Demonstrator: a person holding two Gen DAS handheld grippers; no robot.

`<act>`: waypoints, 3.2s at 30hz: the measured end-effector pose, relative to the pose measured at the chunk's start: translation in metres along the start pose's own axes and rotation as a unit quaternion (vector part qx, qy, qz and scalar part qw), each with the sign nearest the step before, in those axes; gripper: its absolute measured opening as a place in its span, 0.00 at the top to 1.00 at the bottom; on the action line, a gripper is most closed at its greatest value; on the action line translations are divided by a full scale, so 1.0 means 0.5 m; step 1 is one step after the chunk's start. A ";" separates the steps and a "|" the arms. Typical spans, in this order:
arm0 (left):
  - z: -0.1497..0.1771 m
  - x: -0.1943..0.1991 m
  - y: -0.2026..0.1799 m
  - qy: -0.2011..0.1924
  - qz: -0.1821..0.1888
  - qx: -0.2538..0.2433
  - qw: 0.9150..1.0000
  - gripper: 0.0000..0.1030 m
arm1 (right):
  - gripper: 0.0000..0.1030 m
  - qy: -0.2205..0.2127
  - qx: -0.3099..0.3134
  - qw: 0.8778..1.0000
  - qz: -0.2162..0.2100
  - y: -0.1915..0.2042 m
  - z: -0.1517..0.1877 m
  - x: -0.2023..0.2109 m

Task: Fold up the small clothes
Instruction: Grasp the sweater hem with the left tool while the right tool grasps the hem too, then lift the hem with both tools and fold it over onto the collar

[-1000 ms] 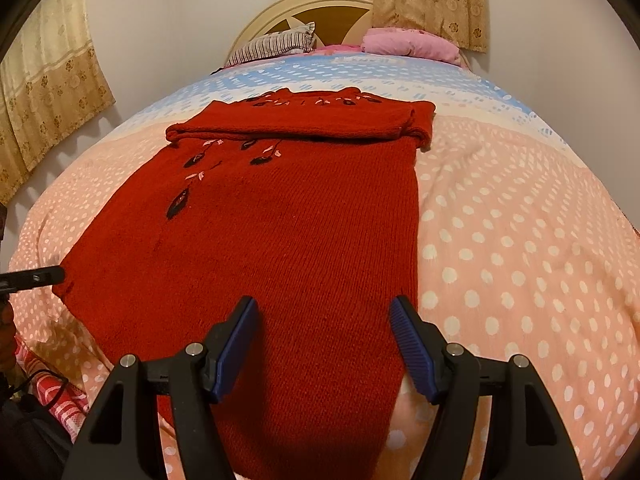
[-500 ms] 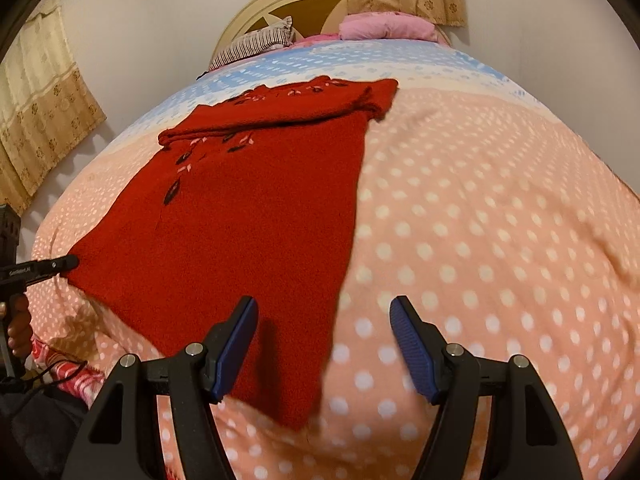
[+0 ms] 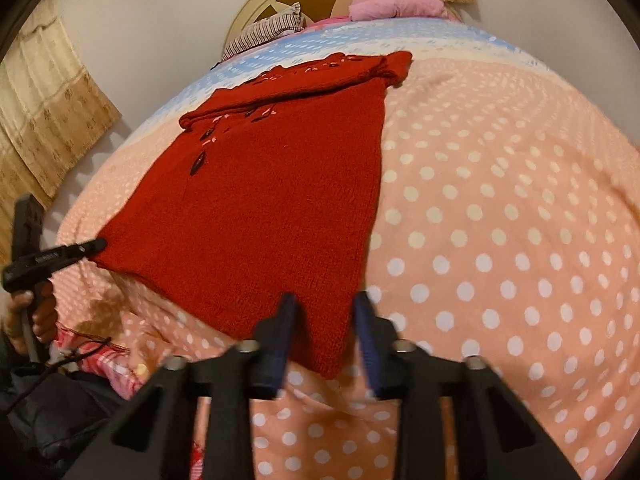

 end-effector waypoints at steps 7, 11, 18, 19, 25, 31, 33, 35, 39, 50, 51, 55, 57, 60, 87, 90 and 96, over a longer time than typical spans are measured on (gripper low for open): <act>-0.005 0.007 0.000 -0.005 0.004 -0.004 1.000 0.90 | 0.94 -0.004 -0.015 0.999 -0.048 0.008 0.005 -0.002; -0.009 0.018 -0.002 -0.012 0.002 -0.011 1.000 0.91 | 0.94 -0.042 -0.018 0.997 -0.069 0.011 -0.010 0.036; -0.014 0.039 -0.019 -0.024 0.004 -0.026 0.999 0.92 | 0.94 -0.082 -0.023 0.993 -0.084 0.015 -0.028 0.088; -0.017 0.042 -0.022 -0.026 0.006 -0.028 0.999 0.92 | 0.94 -0.086 -0.024 0.992 -0.090 0.016 -0.031 0.096; -0.048 0.068 -0.026 -0.045 0.010 -0.030 0.998 0.92 | 0.94 -0.111 -0.029 0.987 -0.116 0.020 -0.060 0.141; -0.092 0.098 -0.033 -0.069 0.018 -0.030 0.997 0.92 | 0.94 -0.135 -0.027 0.983 -0.119 0.022 -0.102 0.174; -0.108 0.105 -0.038 -0.076 0.021 -0.028 0.996 0.92 | 0.94 -0.146 -0.024 0.982 -0.119 0.026 -0.122 0.186; -0.122 0.111 -0.044 -0.081 0.025 -0.028 0.996 0.92 | 0.94 -0.155 -0.022 0.980 -0.120 0.030 -0.141 0.196; -0.154 0.129 -0.053 -0.097 0.037 -0.023 0.994 0.92 | 0.94 -0.172 -0.022 0.977 -0.122 0.029 -0.174 0.216; -0.263 0.162 -0.075 -0.131 0.060 -0.020 0.989 0.92 | 0.94 -0.217 -0.024 0.967 -0.127 0.030 -0.276 0.267; -0.274 0.162 -0.075 -0.133 0.061 -0.018 0.989 0.92 | 0.94 -0.219 -0.024 0.967 -0.128 0.030 -0.284 0.268; -0.328 0.159 -0.070 -0.134 0.070 -0.004 0.989 0.92 | 0.94 -0.226 -0.022 0.966 -0.122 0.037 -0.334 0.271; -0.358 0.159 -0.069 -0.138 0.072 0.002 0.988 0.92 | 0.94 -0.228 -0.020 0.966 -0.118 0.039 -0.354 0.271; -0.390 0.155 -0.077 -0.142 0.072 -0.002 0.987 0.92 | 0.94 -0.231 -0.020 0.966 -0.113 0.040 -0.393 0.271; -0.651 -0.028 -0.055 -0.113 0.012 -0.007 0.994 0.92 | 0.94 -0.173 -0.074 0.982 -0.034 -0.092 -0.682 0.060; -0.663 -0.063 -0.047 -0.104 0.001 -0.007 0.995 0.92 | 0.94 -0.161 -0.086 0.983 -0.022 -0.117 -0.696 0.024; -0.692 -0.138 -0.023 -0.083 -0.024 -0.003 0.996 0.92 | 0.94 -0.142 -0.091 0.986 0.010 -0.148 -0.736 -0.051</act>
Point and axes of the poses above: each gripper's, at about its wrist camera, not at the fingertips, and x roughly against the way its jaws point, y to its left, z to its underside, the point moved 8 cm from there along -x, roughly the way its jaws point, and after that the axes turned 11 degrees about y, right-handed, at the moved point
